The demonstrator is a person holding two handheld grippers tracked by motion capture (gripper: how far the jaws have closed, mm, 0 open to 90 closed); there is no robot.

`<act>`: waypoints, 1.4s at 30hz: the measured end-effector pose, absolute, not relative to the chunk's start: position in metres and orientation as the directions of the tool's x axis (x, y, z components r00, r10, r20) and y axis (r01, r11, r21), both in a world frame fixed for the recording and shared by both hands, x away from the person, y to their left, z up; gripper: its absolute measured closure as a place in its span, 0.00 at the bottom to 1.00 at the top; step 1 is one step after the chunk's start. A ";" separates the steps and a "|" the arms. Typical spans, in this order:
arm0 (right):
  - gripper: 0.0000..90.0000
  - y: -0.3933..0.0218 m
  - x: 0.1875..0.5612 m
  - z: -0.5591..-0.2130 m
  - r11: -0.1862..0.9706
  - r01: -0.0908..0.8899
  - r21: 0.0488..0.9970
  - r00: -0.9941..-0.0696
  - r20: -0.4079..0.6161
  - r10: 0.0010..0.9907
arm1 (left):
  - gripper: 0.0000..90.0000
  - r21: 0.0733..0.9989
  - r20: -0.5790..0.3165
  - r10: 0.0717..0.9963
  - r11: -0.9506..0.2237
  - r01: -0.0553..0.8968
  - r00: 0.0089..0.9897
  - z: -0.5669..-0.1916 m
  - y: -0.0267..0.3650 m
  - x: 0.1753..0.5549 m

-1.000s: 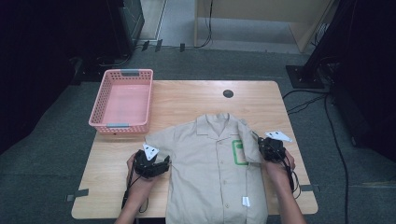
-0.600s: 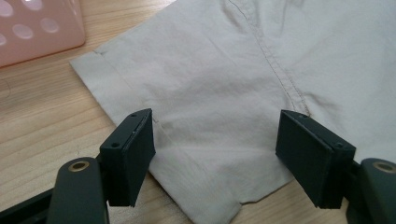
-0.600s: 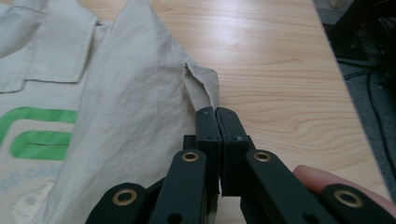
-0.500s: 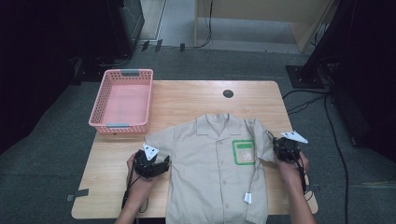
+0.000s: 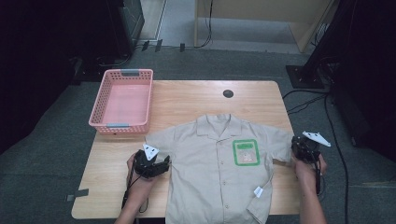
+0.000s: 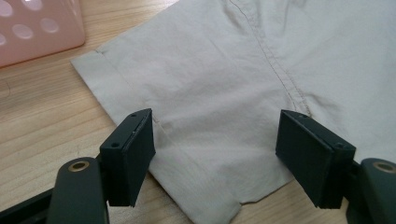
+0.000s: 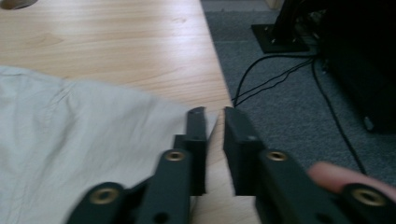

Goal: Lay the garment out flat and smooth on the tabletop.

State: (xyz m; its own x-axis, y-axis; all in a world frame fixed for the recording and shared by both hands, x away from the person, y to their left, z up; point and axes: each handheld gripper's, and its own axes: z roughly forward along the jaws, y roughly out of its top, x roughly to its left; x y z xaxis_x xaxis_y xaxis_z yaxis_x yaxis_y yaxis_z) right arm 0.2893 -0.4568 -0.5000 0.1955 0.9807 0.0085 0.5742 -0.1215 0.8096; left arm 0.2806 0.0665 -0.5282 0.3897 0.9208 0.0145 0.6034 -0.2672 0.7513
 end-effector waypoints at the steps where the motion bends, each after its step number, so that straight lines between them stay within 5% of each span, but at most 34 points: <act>1: 0.84 -0.459 0.289 -0.500 -0.125 0.567 0.814 0.202 0.010 0.979 | 0.32 0.751 0.014 0.921 -0.267 0.604 0.389 -0.528 0.067 0.281; 5: 0.75 -0.459 0.286 -0.498 -0.140 0.563 0.815 0.185 0.041 0.982 | 0.32 0.751 0.015 0.921 -0.267 0.604 0.390 -0.528 0.067 0.281; 17: 0.74 -0.398 0.266 -0.511 0.062 0.632 0.772 -0.184 0.072 0.980 | 0.32 0.750 0.015 0.921 -0.269 0.604 0.390 -0.528 0.067 0.281; 27: 0.77 -0.399 0.262 -0.532 0.096 0.635 0.766 -0.173 0.021 0.985 | 0.32 0.750 0.016 0.921 -0.269 0.604 0.390 -0.528 0.067 0.281; 30: 0.62 -0.400 0.263 -0.530 0.077 0.649 0.757 -0.145 0.024 0.989 | 0.31 0.751 0.021 0.924 -0.266 0.604 0.381 -0.528 0.066 0.280; 33: 0.60 -0.402 0.258 -0.524 0.042 0.641 0.766 -0.138 0.062 0.988 | 0.31 0.757 0.025 0.934 -0.250 0.604 0.356 -0.528 0.067 0.279; 42: 0.67 -0.403 0.236 -0.506 0.048 0.650 0.758 -0.162 0.076 0.984 | 0.35 0.774 -0.060 0.926 -0.193 0.603 0.373 -0.514 0.066 0.261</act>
State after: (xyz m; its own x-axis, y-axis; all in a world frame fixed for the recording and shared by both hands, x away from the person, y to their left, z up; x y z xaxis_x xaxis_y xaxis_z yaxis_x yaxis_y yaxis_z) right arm 0.2357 -0.4026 -0.5056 -0.1623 0.9838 0.0762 0.6500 0.0485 0.7584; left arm 0.2609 0.0656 -0.5136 0.3729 0.9259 -0.0599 0.6033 -0.1929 0.7738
